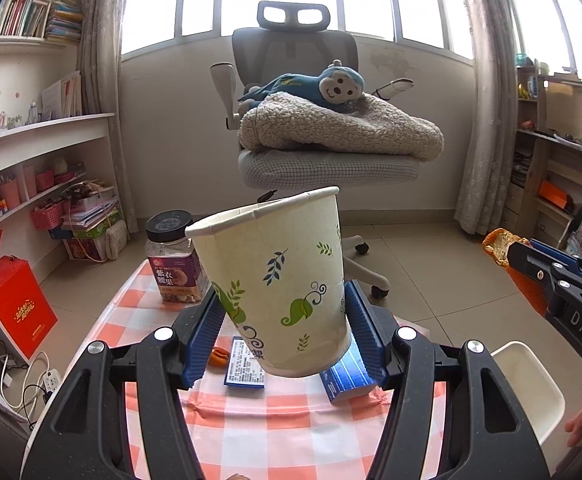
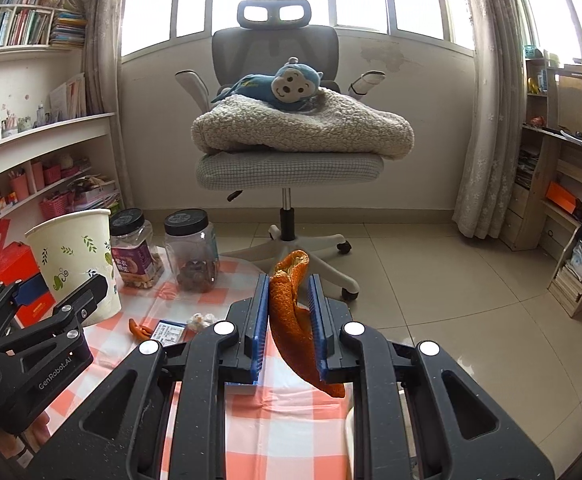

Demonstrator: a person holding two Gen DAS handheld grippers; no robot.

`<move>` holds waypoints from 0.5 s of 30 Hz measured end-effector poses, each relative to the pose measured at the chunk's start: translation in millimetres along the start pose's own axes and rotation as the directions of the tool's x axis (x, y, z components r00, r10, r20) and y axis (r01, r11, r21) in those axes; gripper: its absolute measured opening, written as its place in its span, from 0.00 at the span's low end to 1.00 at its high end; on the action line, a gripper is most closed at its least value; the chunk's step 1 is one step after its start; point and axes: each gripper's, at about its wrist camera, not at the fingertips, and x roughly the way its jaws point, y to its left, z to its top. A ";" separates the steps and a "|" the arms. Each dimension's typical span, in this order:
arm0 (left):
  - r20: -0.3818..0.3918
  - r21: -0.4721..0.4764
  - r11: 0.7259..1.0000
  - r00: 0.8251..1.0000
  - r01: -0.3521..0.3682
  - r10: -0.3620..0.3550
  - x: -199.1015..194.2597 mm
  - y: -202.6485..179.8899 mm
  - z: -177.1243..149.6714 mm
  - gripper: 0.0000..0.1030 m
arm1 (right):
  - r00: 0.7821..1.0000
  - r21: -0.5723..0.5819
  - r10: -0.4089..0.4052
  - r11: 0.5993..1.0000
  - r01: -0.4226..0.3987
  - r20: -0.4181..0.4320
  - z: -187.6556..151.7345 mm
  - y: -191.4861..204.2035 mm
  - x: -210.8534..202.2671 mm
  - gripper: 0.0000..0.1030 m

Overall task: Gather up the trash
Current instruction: 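Carry the orange peel and paper cup over the white bin and release them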

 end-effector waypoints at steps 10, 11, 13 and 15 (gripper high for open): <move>-0.028 0.032 0.997 0.997 0.075 -0.075 5.1 -40.5 -7.6 0.58 | 0.993 0.062 -0.114 0.991 0.116 -0.032 -8.6 -60.1 -10.9 0.18; -0.030 0.036 0.996 0.996 0.083 -0.082 5.4 -45.4 -8.3 0.58 | 0.991 0.070 -0.125 0.989 0.128 -0.038 -10.0 -66.4 -11.8 0.18; -0.034 0.044 0.994 0.995 0.100 -0.098 6.1 -55.4 -9.3 0.58 | 0.988 0.084 -0.146 0.985 0.150 -0.052 -13.3 -78.4 -13.5 0.18; -0.039 0.054 0.992 0.993 0.117 -0.115 6.3 -66.0 -11.0 0.58 | 0.984 0.097 -0.164 0.981 0.170 -0.069 -16.2 -90.6 -14.1 0.18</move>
